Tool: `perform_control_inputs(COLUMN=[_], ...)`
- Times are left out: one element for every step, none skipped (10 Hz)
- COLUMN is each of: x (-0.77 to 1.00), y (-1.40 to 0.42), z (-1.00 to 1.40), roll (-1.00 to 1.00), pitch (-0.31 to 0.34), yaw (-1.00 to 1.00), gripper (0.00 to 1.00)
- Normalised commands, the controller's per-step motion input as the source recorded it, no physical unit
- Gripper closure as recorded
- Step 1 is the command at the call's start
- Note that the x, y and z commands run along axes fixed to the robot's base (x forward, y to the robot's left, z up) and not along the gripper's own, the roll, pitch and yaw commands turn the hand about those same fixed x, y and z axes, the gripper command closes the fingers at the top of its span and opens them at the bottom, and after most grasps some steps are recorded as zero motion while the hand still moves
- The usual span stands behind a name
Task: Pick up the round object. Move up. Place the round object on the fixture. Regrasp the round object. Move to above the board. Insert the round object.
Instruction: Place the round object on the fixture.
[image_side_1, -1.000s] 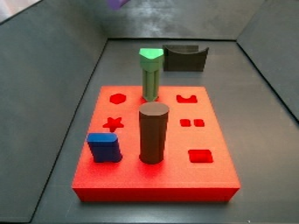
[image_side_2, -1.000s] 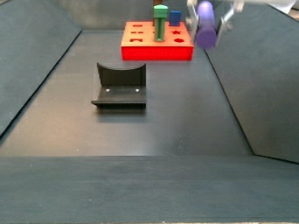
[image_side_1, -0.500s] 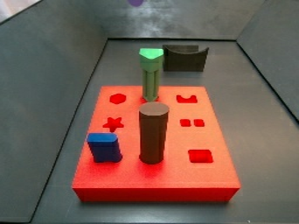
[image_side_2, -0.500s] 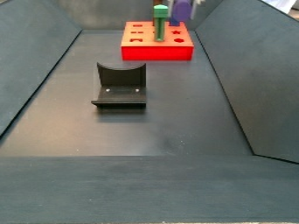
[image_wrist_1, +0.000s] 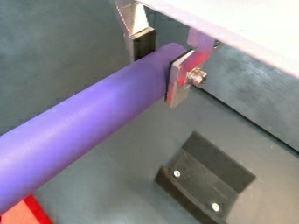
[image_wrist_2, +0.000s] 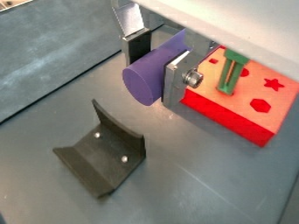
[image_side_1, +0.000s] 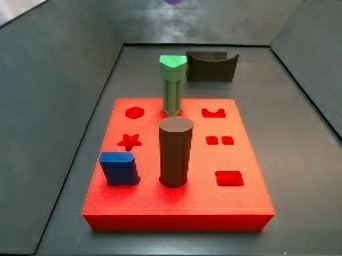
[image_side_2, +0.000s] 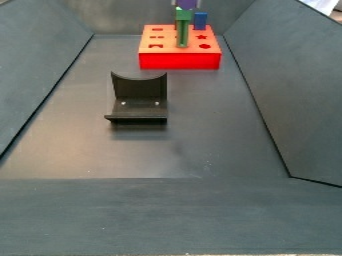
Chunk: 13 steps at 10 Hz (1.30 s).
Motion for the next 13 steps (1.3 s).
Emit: perform_control_inputs(x=[1.0,1.0,1.0,1.0,0.94,0.89,0.94,0.87,0.74,0.67,0.61,0.55,0.47], y=[-0.15,-0.13,-0.11,-0.09,1.0,1.0,1.0,0.79,0.55,0.38,0.23,0.09,0.06], z=[0.06,0.05,0.05,0.03,-0.52,-0.5,-0.44,-0.23,-0.11,-0.05,-0.04,-0.04,-0.03], roll=[-0.08,-0.08,-0.07,-0.06,-1.0,-1.0,-1.0,-1.0,-1.0,-1.0,-1.0,-1.0,-0.8], pitch=[0.142,0.143,0.147,0.144,0.163,0.16,0.15,0.149,0.187,0.207,0.218,0.226,0.196], yaw=[0.02,0.03,0.03,0.03,0.16,0.14,0.12,0.09,0.06,0.03,0.0,-0.03,-0.07], gripper=[1.0,1.0,1.0,1.0,1.0,1.0,1.0,1.0,1.0,1.0,1.0,1.0,1.0])
